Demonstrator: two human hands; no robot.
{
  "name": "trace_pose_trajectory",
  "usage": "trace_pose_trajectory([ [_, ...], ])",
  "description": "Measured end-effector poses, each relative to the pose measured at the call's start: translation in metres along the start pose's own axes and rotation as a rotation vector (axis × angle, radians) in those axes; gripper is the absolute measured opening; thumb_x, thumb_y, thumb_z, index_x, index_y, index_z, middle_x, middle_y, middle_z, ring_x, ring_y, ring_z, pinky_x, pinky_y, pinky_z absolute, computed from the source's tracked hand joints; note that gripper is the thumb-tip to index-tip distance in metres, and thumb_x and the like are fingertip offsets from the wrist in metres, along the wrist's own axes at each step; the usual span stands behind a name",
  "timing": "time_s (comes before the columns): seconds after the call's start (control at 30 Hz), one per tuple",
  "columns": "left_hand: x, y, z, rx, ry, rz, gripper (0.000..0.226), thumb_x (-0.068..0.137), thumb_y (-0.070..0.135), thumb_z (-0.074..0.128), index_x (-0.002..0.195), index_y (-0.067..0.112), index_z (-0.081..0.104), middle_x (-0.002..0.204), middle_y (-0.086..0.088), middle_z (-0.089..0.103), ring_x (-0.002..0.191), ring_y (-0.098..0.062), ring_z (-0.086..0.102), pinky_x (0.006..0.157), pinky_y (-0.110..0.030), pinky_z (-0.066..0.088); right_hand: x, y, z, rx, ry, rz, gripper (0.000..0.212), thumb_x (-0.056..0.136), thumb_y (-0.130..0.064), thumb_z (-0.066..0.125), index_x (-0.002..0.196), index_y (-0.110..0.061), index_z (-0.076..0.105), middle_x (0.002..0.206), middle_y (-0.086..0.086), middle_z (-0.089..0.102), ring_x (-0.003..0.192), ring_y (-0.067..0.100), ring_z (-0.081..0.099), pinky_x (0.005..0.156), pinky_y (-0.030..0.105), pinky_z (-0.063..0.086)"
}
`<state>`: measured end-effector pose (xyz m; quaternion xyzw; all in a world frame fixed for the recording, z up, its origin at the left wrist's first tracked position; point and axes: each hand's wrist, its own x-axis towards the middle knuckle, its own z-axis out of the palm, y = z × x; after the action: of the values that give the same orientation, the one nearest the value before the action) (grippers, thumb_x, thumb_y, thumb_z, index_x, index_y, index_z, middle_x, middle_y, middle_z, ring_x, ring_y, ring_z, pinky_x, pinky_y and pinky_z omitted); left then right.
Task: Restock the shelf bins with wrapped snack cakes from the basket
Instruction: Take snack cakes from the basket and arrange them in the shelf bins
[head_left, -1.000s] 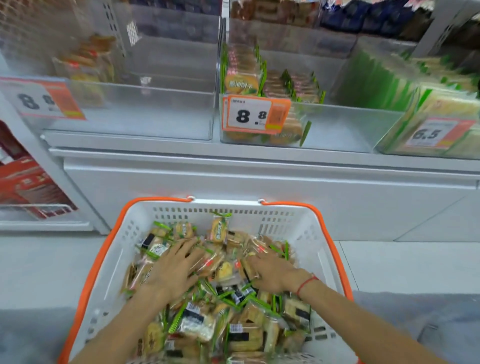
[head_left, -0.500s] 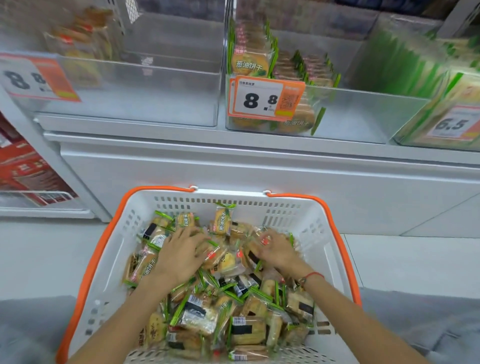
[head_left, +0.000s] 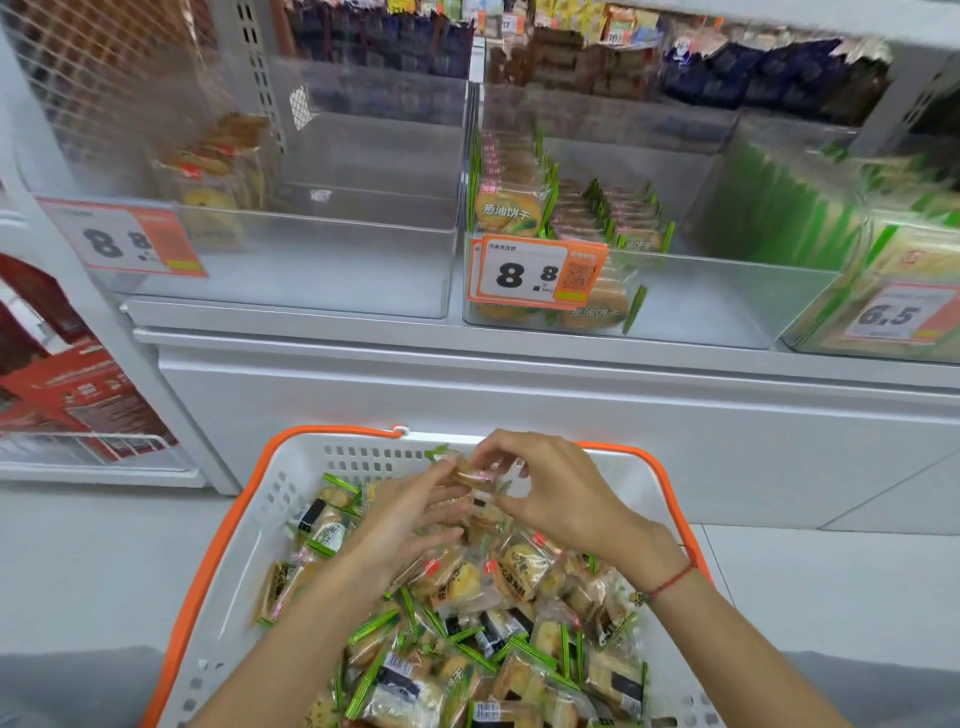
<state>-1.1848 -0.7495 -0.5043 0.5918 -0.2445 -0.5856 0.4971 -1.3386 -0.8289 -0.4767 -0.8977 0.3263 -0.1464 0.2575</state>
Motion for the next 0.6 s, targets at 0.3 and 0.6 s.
trace_pose_trajectory([
  [0.3,-0.005,0.01,0.006,0.22,0.014,0.22,0.021,0.095,0.032,0.053,0.114,0.034,0.06,0.109,0.015,0.066,0.102,0.001,0.059,0.074,-0.012,0.042,-0.003,0.002,-0.01,0.129,0.088,0.162,0.067,0.087,-0.039,0.066,0.143,-0.033,0.031,0.13,-0.022,0.035,0.124,-0.003,0.029,0.103,0.019,0.027],
  [0.6,-0.012,0.044,0.019,0.358,0.032,0.574,0.028,0.088,0.036,0.056,0.115,0.039,0.061,0.101,0.021,0.066,0.097,0.004,0.059,0.084,-0.016,0.045,0.005,-0.01,-0.038,0.263,0.289,0.107,0.019,0.085,-0.025,0.071,0.099,-0.031,0.061,0.085,-0.018,0.059,0.08,0.004,0.054,0.068,0.014,0.041],
])
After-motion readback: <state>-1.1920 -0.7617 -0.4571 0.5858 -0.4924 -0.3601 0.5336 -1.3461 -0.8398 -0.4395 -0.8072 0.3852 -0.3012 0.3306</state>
